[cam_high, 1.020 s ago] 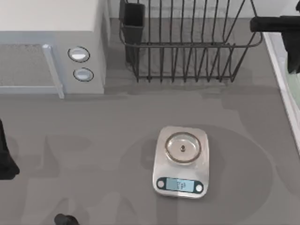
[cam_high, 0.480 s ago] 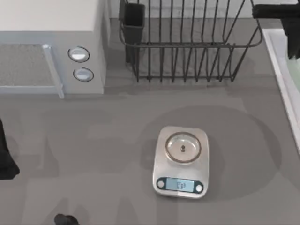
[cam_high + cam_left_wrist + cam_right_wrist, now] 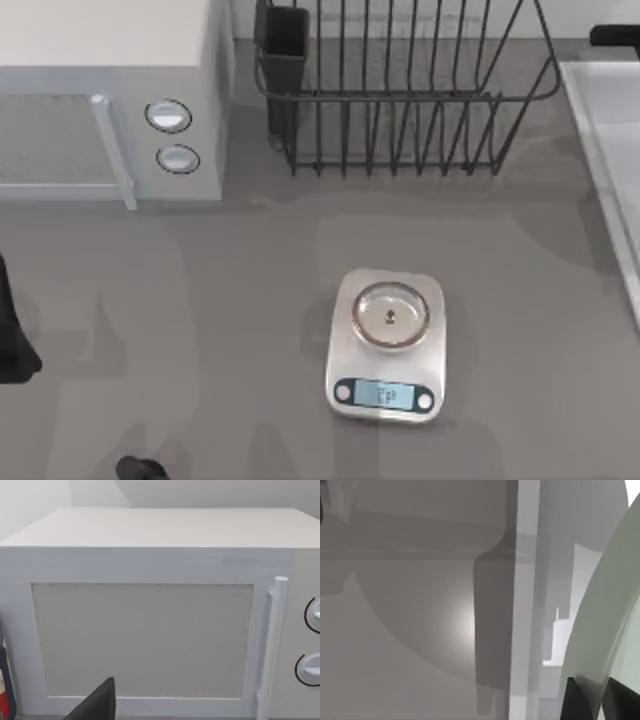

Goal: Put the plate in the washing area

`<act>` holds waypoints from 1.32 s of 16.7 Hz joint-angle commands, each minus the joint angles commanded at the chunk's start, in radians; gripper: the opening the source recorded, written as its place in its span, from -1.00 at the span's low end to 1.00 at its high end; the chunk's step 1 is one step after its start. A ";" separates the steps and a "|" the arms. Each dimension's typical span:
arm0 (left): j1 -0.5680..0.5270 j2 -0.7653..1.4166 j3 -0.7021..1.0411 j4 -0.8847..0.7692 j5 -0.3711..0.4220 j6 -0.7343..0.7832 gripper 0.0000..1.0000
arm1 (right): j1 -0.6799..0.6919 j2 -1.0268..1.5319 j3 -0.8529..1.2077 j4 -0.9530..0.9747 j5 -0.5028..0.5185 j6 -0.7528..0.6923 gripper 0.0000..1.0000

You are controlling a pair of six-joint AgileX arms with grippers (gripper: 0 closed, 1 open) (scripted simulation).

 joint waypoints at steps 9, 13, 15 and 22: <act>0.000 0.000 0.000 0.000 0.000 0.000 1.00 | -0.092 0.146 0.144 -0.005 0.001 -0.092 -1.00; 0.000 0.000 0.000 0.000 0.000 0.000 1.00 | -0.092 0.146 0.144 -0.005 0.001 -0.092 -0.40; 0.000 0.000 0.000 0.000 0.000 0.000 1.00 | -0.092 0.146 0.144 -0.005 0.001 -0.092 -0.10; 0.000 0.000 0.000 0.000 0.000 0.000 1.00 | -0.092 0.146 0.144 -0.005 0.001 -0.092 0.96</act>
